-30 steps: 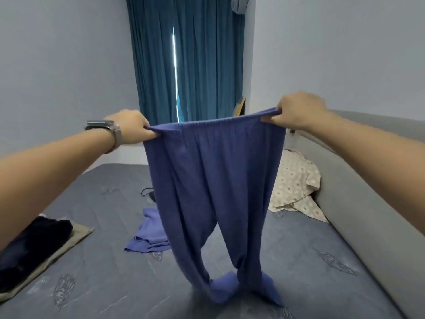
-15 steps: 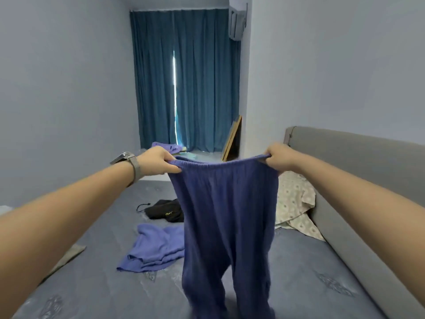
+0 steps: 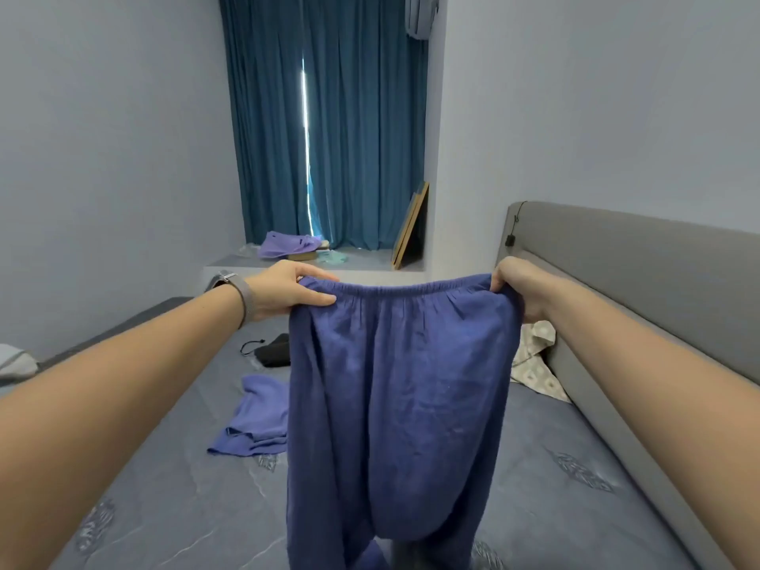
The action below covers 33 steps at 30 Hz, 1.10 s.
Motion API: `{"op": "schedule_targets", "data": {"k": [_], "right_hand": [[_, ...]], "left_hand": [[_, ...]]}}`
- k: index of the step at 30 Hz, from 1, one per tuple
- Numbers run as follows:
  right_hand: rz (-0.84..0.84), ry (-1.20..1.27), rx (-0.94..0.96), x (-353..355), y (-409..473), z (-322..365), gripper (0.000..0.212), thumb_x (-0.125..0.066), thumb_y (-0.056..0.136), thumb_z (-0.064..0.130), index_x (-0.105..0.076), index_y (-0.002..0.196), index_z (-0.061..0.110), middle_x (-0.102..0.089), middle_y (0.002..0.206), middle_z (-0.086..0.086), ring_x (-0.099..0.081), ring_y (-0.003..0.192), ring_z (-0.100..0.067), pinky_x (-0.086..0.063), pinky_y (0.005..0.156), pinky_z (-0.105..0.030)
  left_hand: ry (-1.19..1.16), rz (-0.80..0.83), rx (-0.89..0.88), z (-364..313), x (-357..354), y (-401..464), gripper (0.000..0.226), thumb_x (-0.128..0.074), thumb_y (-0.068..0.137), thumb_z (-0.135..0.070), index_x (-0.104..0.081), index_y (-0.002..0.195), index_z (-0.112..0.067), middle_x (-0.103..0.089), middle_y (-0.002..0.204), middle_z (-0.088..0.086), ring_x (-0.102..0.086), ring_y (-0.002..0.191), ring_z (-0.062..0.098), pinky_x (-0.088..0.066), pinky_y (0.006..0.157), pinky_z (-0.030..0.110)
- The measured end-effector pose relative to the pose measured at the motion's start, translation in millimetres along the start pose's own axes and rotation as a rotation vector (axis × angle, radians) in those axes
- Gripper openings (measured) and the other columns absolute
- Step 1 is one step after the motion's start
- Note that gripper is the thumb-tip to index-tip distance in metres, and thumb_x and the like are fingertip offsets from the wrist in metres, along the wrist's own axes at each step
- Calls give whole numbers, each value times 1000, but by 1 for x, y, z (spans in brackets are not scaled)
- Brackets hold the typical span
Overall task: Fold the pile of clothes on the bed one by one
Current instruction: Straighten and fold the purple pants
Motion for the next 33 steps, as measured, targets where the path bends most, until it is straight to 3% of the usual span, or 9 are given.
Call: {"op": "schedule_targets", "data": {"k": [4, 8, 10, 15, 19, 22, 25, 29, 33], "right_hand": [[10, 12, -27, -15, 3, -26, 10, -50, 80, 17, -49, 71, 13, -54, 67, -7, -51, 61, -23, -38, 60, -26], [20, -54, -15, -42, 13, -45, 8, -62, 86, 14, -61, 93, 9, -65, 89, -12, -60, 67, -21, -48, 59, -27], [-10, -11, 34, -50, 18, -48, 6, -62, 85, 6, -60, 90, 10, -62, 83, -12, -56, 62, -19, -44, 56, -26], [38, 189, 145, -84, 11, -54, 12, -67, 77, 6, -62, 86, 13, -57, 78, -9, -55, 71, -18, -42, 60, -24], [136, 220, 256, -105, -4, -45, 10, -63, 90, 25, -64, 86, 16, -63, 77, 2, -59, 68, -6, -44, 64, -21], [244, 121, 450, -114, -14, -26, 21, -46, 96, 10, -67, 95, 12, -66, 83, 7, -60, 67, 11, -44, 63, -5], [189, -21, 631, -111, -11, -18, 35, -50, 84, -7, -69, 105, 14, -68, 101, 6, -60, 98, 1, -46, 96, -25], [7, -315, 794, -87, 10, -18, 62, -80, 73, 33, -47, 124, 41, -49, 132, 8, -41, 123, -6, -35, 107, -30], [220, -508, 684, -115, 31, -31, 30, -65, 89, 37, -67, 97, 8, -68, 91, -5, -60, 83, -11, -50, 79, -40]], "left_hand": [[-8, -215, 248, 44, -2, 12, 60, -81, 73, -9, -52, 126, -4, -56, 128, 10, -55, 114, 26, -47, 96, 38], [-359, 104, 590, 80, -74, 7, 21, -58, 94, -13, -59, 110, 1, -69, 104, 15, -60, 103, 26, -46, 98, 37], [-420, 84, 567, 81, -88, 13, 22, -58, 95, -20, -59, 105, -1, -71, 87, 12, -62, 88, 23, -52, 82, 36], [-520, 66, 368, 61, -130, 23, 31, -54, 96, -19, -57, 121, 0, -67, 105, 16, -65, 86, 24, -54, 70, 33], [-683, 141, 217, 36, -157, 22, 28, -47, 99, -22, -62, 115, -5, -70, 106, 13, -66, 98, 26, -55, 82, 34], [-708, 155, 72, 31, -156, 25, 20, -56, 95, -21, -64, 103, -5, -71, 99, 12, -66, 97, 24, -55, 86, 34], [-537, 23, 0, 46, -136, 32, 29, -64, 88, -17, -63, 114, -4, -68, 110, 18, -64, 107, 29, -52, 92, 39], [-513, -14, -48, 54, -125, 36, 21, -61, 90, -23, -68, 105, -10, -71, 107, 15, -66, 104, 27, -51, 94, 42], [-485, -94, -91, 60, -118, 42, 40, -75, 76, -41, -68, 105, -14, -71, 108, 9, -65, 106, 22, -52, 94, 40]]}}
Point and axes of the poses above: each hand's wrist, its own y-axis towards the middle knuckle, its own x-axis out of the back of the hand, z = x × y, the point moved 10 cm from there along y, towards the middle knuckle
